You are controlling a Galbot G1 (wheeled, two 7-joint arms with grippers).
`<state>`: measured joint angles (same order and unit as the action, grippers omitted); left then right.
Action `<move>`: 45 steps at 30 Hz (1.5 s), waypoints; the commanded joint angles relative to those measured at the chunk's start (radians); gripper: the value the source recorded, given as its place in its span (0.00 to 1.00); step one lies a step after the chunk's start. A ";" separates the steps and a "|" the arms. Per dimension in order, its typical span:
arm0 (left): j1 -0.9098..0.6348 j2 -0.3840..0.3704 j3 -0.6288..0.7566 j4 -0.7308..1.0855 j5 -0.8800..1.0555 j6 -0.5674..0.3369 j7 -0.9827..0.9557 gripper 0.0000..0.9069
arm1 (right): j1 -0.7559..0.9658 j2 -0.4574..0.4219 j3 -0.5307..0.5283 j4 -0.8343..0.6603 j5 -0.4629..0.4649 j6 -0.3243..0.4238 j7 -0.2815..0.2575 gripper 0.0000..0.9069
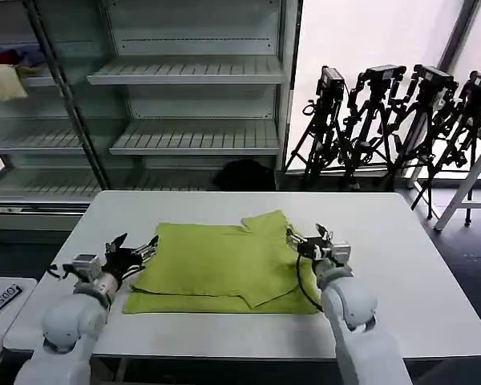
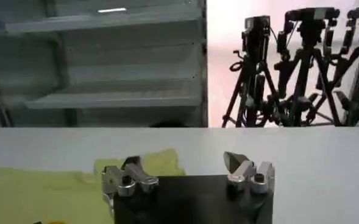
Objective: Fold and organize the clothes.
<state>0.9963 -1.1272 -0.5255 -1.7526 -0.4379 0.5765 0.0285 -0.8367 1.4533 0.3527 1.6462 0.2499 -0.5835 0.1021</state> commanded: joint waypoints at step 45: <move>-0.350 0.017 0.207 0.443 0.036 0.001 0.079 0.89 | 0.155 0.107 -0.019 -0.321 -0.100 0.001 -0.002 0.09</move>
<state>0.6530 -1.1089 -0.3191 -1.3075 -0.4016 0.5779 0.1067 -0.6825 1.5578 0.3331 1.3361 0.1512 -0.5785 0.1000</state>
